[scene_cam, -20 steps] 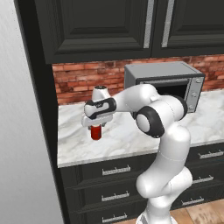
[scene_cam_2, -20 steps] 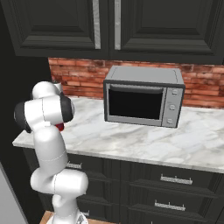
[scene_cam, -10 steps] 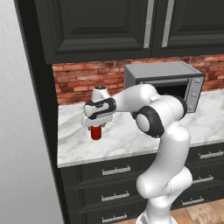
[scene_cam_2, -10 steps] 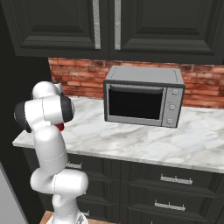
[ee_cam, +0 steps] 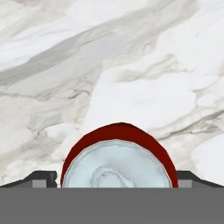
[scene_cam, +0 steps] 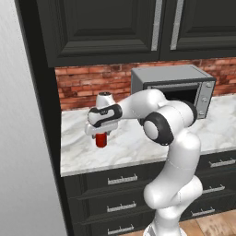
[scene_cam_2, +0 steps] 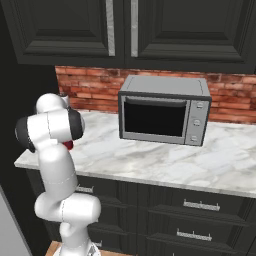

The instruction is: Four empty soda cans are scattered around the kitchen. Gather all the cans and cluster them next to the stove for recycling.

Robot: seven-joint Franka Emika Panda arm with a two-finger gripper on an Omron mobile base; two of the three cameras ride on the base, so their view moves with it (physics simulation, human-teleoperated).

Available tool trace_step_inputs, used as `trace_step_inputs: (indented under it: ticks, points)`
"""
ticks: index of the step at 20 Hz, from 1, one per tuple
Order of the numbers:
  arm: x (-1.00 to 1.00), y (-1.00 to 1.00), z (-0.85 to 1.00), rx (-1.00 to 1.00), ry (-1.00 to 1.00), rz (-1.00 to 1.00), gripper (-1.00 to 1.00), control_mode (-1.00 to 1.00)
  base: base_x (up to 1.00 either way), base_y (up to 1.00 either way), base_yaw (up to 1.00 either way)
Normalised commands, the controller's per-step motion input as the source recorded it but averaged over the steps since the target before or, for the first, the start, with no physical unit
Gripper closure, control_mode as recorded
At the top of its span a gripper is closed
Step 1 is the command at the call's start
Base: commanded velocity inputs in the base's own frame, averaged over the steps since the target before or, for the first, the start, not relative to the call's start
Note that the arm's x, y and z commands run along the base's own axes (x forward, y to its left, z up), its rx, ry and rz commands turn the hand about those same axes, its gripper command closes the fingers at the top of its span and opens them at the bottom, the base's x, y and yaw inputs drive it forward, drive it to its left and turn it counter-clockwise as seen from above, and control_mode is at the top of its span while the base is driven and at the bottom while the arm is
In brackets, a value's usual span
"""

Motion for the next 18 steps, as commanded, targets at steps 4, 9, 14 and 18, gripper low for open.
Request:
trace_step_inputs:
  ticks: [4, 9, 14, 18]
  points:
    - [0.00, 0.00, -0.21, 0.00, 0.00, 0.00, -1.00, -1.00, 0.00, 0.00, 0.00]
    - [0.00, 0.00, -0.23, 0.00, 0.00, 0.00, -1.00, -1.00, 0.00, 0.00, 0.00]
    - [0.00, 0.00, 0.00, 0.00, 0.01, 0.00, 1.00, -1.00, 0.00, 0.00, 0.00]
    - [0.00, 0.00, 0.00, 0.00, 0.00, 0.00, 1.00, -1.00, 0.00, 0.00, 0.00]
